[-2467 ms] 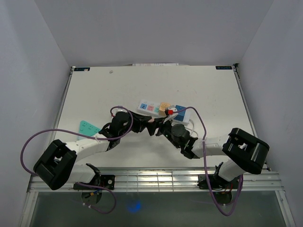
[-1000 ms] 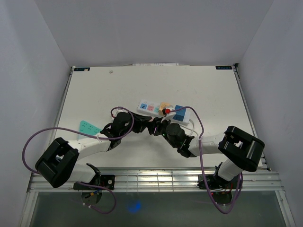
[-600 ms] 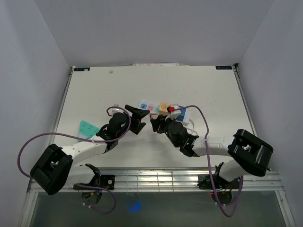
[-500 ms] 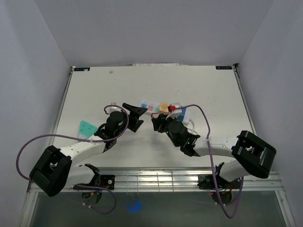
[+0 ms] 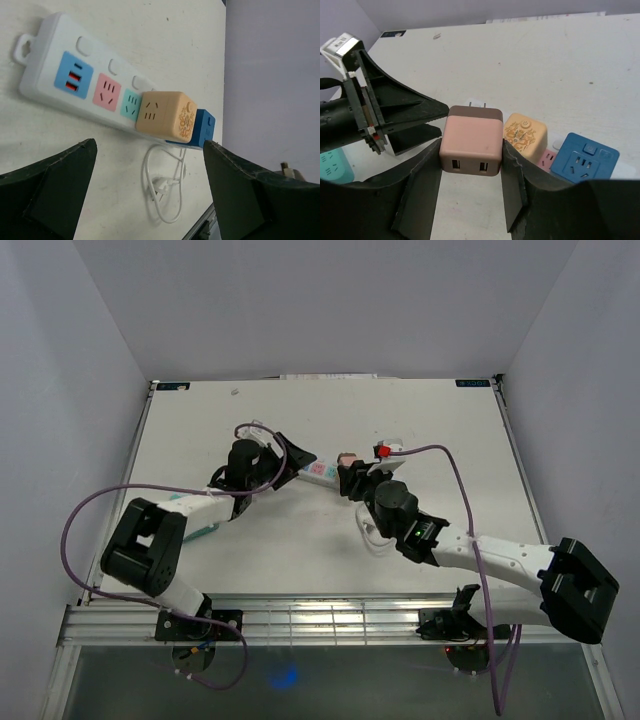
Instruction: Insert the plug
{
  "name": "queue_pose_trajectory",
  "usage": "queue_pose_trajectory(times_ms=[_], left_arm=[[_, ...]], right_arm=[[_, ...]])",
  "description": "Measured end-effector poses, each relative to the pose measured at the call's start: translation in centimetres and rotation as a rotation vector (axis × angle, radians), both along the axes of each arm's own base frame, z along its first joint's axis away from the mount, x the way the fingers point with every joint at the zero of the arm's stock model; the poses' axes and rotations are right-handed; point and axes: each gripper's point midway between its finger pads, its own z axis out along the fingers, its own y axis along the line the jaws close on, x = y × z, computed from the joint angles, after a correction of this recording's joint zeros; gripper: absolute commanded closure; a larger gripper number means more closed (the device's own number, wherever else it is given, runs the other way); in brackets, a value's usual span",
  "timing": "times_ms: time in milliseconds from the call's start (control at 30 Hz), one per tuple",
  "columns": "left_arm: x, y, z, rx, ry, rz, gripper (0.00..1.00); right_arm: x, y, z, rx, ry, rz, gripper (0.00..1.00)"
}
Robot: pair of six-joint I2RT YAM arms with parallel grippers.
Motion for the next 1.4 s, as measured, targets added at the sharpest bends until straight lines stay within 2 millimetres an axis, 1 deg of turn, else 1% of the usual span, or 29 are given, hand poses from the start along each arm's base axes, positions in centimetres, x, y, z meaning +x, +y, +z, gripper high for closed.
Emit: queue_pose_trajectory(times_ms=[67,133,233,300,400,500,600,667,733,767,800,967,1033,1133,1267,1333,1400], left_arm=[[1.4,-1.0,0.0,0.008,-0.027,-0.058,0.02],[3.0,-1.6,-0.3,0.015,-0.055,-0.093,0.02],[5.3,-1.7,-1.2,0.032,-0.07,-0.107,0.02],[7.2,-1.7,-1.7,0.042,-0.08,-0.108,0.02],[9.7,-1.6,-1.8,0.051,-0.113,-0.108,0.02],[11.9,-1.6,-1.0,0.067,-0.17,-0.114,0.02],[14.2,-1.7,0.3,0.081,-0.239,-0.118,0.02],[15.9,-2.3,1.2,0.081,-0.291,-0.136,0.07],[17.1,-3.0,1.0,0.076,-0.318,-0.159,0.08],[17.4,-3.2,0.5,0.075,-0.318,-0.169,0.08],[17.6,-3.4,-0.1,0.073,-0.315,-0.179,0.08],[17.1,-3.9,-5.4,0.08,-0.223,-0.23,0.09],[16.6,-4.1,-6.9,0.075,-0.19,-0.252,0.13],[16.3,-4.5,-6.7,0.061,-0.199,-0.279,0.17],[15.5,-5.0,-6.9,0.048,-0.204,-0.311,0.18],[14.4,-5.4,-7.4,0.035,-0.202,-0.337,0.19],[13.1,-6.0,-7.3,0.017,-0.219,-0.368,0.2]], right_arm=[[0.3,-1.0,0.8,0.012,-0.014,-0.022,0.92],[0.4,-2.0,0.8,0.012,-0.014,-0.04,0.92],[0.8,-3.2,0.1,-0.006,-0.002,-0.066,0.92],[1.2,-3.8,-0.5,-0.023,0.013,-0.076,0.92],[1.5,-4.5,-1.2,-0.038,0.036,-0.083,0.92],[1.7,-4.8,-1.2,-0.03,0.043,-0.081,0.92],[1.7,-4.6,-1.2,-0.021,0.05,-0.069,0.92],[1.6,-4.5,-1.5,-0.025,0.057,-0.059,0.92],[1.5,-4.5,-1.7,-0.028,0.067,-0.049,0.92],[1.4,-4.4,-1.8,-0.028,0.071,-0.043,0.92],[1.4,-4.3,-1.7,-0.026,0.072,-0.037,0.92],[1.0,-4.1,-0.9,0.006,0.064,-0.014,0.92],[0.9,-4.0,-0.8,0.011,0.063,-0.007,0.92],[0.8,-3.9,-1.0,0.005,0.071,0.003,0.92],[0.7,-3.8,-1.6,-0.016,0.091,0.008,0.92],[0.7,-3.7,-2.0,-0.032,0.105,0.011,0.92],[0.8,-3.6,-2.3,-0.044,0.119,0.021,0.92]])
